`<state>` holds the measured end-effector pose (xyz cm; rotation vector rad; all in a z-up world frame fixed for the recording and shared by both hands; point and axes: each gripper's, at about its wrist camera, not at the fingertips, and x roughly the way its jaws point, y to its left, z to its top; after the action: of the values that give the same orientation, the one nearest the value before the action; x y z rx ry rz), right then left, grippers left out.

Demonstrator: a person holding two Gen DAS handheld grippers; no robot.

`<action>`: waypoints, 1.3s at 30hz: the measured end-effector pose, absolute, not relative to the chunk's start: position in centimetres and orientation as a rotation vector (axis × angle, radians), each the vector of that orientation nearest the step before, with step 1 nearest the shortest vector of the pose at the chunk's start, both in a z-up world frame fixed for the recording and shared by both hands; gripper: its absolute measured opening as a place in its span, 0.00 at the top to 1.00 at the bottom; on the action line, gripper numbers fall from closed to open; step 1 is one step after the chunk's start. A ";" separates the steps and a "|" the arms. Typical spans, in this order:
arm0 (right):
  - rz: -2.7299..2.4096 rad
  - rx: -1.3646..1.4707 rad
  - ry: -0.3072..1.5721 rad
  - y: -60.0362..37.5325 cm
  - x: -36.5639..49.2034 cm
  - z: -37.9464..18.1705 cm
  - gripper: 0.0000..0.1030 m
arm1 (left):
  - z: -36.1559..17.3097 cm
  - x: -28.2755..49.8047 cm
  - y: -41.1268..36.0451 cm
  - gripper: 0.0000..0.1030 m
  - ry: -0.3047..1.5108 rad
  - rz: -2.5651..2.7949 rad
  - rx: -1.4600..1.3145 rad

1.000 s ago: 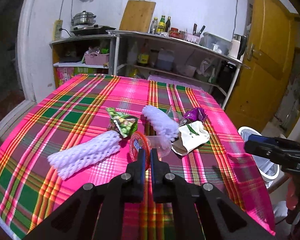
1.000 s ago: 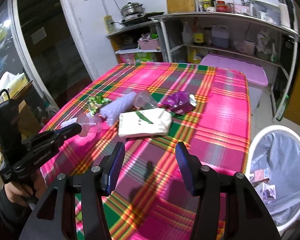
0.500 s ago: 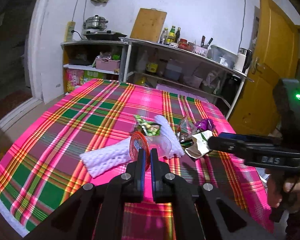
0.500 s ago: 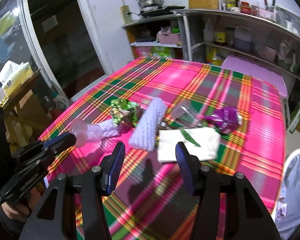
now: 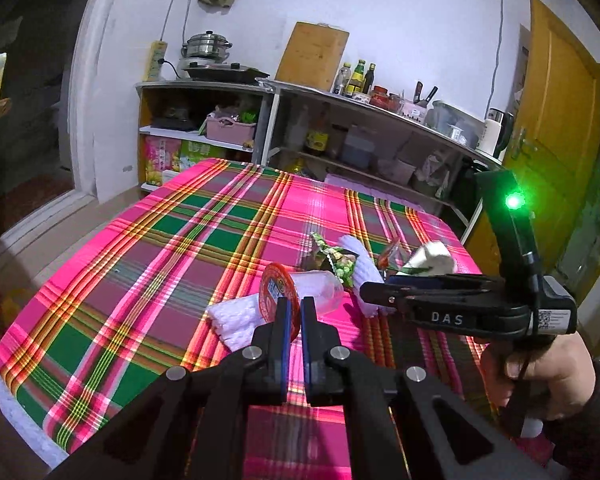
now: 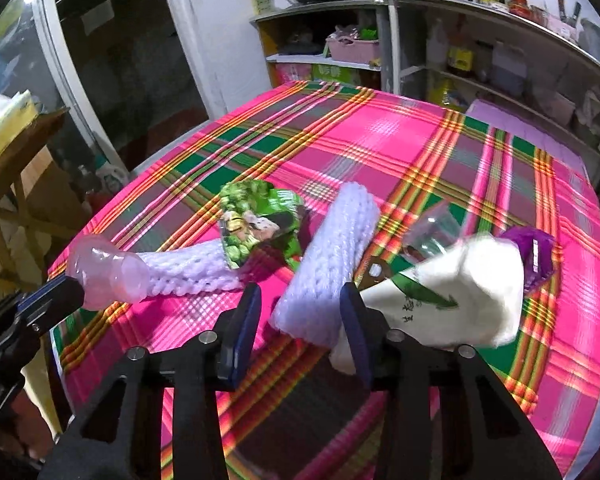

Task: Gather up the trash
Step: 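Grasp the white foam sleeve with the right tool while the left tool holds the cup, then carry the cup and foam sleeve over the white bin and open both tools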

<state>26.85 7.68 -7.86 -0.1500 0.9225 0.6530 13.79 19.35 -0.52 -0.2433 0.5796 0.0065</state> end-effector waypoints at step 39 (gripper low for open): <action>0.542 0.079 0.753 -10.4 16.9 -1.0 0.86 | 3.8 13.0 6.8 0.96 0.565 -0.181 -0.121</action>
<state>16.85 -10.41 -1.00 0.0791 0.7530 0.5422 13.04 6.84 3.79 -0.1212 0.5654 -0.1806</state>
